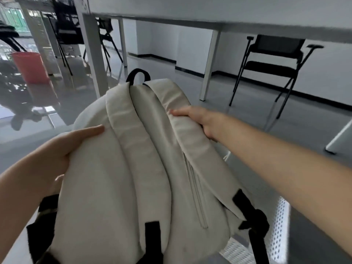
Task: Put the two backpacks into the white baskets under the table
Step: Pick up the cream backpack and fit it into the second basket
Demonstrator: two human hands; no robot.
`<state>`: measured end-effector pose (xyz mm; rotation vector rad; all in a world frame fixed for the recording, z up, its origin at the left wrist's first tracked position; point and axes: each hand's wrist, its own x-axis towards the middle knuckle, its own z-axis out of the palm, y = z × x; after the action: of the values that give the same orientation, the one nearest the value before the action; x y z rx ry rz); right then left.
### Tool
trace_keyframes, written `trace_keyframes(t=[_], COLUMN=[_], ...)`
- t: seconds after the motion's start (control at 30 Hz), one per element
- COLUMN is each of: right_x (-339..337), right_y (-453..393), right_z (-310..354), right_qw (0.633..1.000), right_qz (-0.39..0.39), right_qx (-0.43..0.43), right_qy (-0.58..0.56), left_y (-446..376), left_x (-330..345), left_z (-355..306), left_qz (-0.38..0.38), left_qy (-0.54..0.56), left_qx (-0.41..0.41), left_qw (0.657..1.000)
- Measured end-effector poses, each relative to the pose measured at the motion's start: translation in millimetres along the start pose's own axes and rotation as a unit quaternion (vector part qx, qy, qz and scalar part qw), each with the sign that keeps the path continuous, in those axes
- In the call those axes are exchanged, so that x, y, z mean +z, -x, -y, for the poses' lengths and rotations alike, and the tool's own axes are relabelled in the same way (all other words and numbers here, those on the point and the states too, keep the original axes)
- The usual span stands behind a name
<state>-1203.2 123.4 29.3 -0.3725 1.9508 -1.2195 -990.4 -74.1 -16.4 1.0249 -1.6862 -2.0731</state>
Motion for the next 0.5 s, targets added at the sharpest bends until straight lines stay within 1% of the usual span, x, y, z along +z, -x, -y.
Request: trace_keyframes(t=[0.03,0.07,0.17,0.23,0.33,0.4,0.5], right_x=[-10.0,-18.0,-61.4,-94.1,-134.0,-162.7,-201.5], right_y=[-1.0,1.7,7.5,20.7,45.7,57.4,64.2], right_z=[-2.0,-0.7,-3.8,-0.6,6.1,3.4,-12.3], right_qw=[1.000,0.999,0.992,0.983,0.970,0.960,0.942], right_qz=[-0.018,-0.030,-0.107,-0.158,-0.202,-0.228,-0.301], right_qx=[-0.002,0.007,0.016,0.019,0.020,0.035,0.060], right_qy=[0.019,0.031,0.062,0.086,0.135,0.157,0.134], left_y=[0.7,-2.8,-6.2,-10.0,-12.1,-12.3,-6.1], left_x=[10.6,22.9,75.8,112.4,161.6,196.1,246.3], left_z=[0.0,-0.2,-2.3,-3.3,-1.7,0.1,6.3], left_qz=[0.026,0.028,0.071,0.085,0.080,0.085,0.087], left_qy=[0.011,0.005,0.026,0.046,0.093,0.112,0.120], left_qx=[-0.005,-0.009,-0.025,-0.015,0.012,0.007,-0.001], left_qw=[1.000,1.000,0.997,0.995,0.992,0.990,0.989])
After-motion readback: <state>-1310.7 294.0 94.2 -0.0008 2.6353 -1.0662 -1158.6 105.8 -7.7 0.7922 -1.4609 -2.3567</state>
